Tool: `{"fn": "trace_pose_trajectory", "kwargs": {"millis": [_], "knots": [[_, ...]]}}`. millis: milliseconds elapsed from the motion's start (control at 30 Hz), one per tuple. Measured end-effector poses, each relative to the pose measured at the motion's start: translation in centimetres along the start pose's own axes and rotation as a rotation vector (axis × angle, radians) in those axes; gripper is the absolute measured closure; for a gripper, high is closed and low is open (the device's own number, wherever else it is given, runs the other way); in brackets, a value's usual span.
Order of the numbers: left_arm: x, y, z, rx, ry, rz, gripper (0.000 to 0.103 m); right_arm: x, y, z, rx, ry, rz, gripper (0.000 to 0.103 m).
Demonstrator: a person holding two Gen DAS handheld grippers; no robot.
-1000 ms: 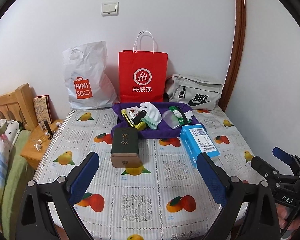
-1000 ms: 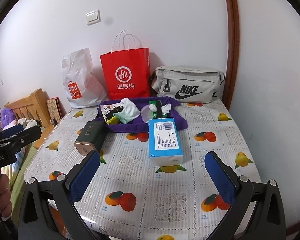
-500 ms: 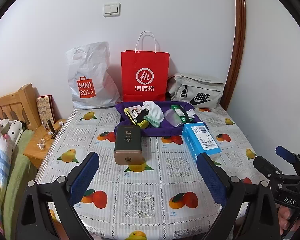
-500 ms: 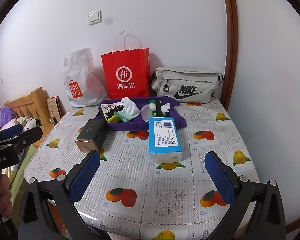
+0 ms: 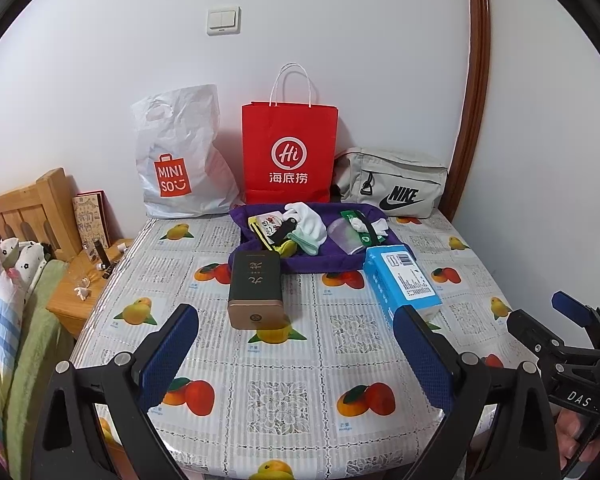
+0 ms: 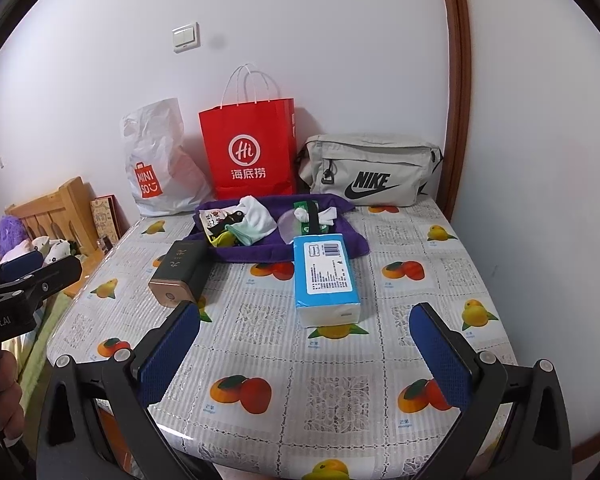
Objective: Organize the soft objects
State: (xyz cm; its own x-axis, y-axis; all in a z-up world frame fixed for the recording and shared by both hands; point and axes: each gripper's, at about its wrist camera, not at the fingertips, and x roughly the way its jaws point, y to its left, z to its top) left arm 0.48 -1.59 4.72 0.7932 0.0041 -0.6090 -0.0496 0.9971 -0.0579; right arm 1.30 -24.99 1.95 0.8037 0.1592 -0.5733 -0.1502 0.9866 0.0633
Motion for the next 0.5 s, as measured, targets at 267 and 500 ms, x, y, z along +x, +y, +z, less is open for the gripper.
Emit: {"fn": "trace_pose_trajectory", "kwargs": {"millis": [267,500], "knots": [[0.04,0.06,0.03,0.001,0.000,-0.001,0.004,0.12,-0.04,-0.03,-0.002,0.004,-0.002,0.000],[0.07,0.09,-0.11,0.002,0.001,-0.003,0.004,0.05,-0.02,-0.12,0.000,0.005,-0.003,0.000]]}}
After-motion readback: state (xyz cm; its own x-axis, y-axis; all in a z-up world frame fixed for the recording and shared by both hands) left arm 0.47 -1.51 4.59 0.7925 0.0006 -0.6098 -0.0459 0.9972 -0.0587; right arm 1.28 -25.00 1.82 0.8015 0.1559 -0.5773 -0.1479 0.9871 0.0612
